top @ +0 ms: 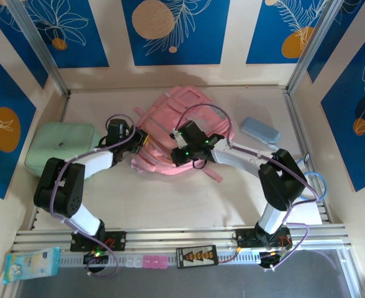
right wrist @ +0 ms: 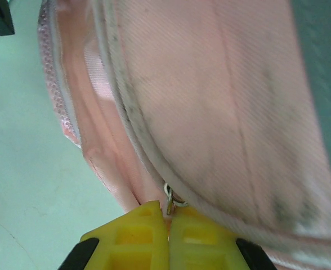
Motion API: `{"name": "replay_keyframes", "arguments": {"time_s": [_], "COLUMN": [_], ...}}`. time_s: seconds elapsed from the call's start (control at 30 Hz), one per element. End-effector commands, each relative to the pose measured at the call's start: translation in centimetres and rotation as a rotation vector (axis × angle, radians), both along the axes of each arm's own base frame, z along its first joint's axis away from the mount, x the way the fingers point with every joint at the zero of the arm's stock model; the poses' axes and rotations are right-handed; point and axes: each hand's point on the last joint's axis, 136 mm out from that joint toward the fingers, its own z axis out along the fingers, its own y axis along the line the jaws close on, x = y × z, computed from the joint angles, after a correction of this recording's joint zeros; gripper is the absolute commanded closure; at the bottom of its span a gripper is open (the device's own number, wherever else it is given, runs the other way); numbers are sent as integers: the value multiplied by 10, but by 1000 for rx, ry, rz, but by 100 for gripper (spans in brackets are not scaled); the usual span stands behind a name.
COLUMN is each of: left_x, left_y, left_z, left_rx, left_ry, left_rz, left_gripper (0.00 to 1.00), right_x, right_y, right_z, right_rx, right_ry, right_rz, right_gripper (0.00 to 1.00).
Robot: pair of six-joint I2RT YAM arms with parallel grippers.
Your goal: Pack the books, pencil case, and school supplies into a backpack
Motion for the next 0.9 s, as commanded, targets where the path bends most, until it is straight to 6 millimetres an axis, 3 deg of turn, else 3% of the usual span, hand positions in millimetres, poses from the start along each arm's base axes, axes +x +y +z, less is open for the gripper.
{"name": "replay_keyframes", "arguments": {"time_s": [0.0, 0.07, 0.17, 0.27, 0.4, 0.5, 0.63, 0.87], "left_x": [6, 2, -12, -32, -59, -76, -96, -114], "left_y": [-7, -4, 4, 13, 9, -10, -44, -68], "left_z": [27, 28, 31, 34, 44, 56, 61, 35], "left_rx": [-3, 36, 152, 282, 400, 507, 642, 978], "left_ry": [-94, -94, -90, -92, -122, -177, -241, -103], "left_rz": [7, -8, -56, -125, -269, -404, -577, -662], "left_gripper": [100, 97, 72, 56, 43, 42, 45, 62], "right_x": [-7, -4, -5, -7, 2, 15, 30, 45], "right_y": [25, 18, -4, -31, -68, -85, -87, -80], "right_z": [17, 21, 28, 43, 55, 58, 58, 48], "right_rx": [78, 80, 112, 221, 370, 433, 473, 489], "right_ry": [18, 14, 26, 52, 127, 192, 272, 358], "right_rz": [31, -11, -86, -179, -363, -481, -549, -598], "right_gripper": [94, 87, 70, 53, 39, 36, 36, 37]}}
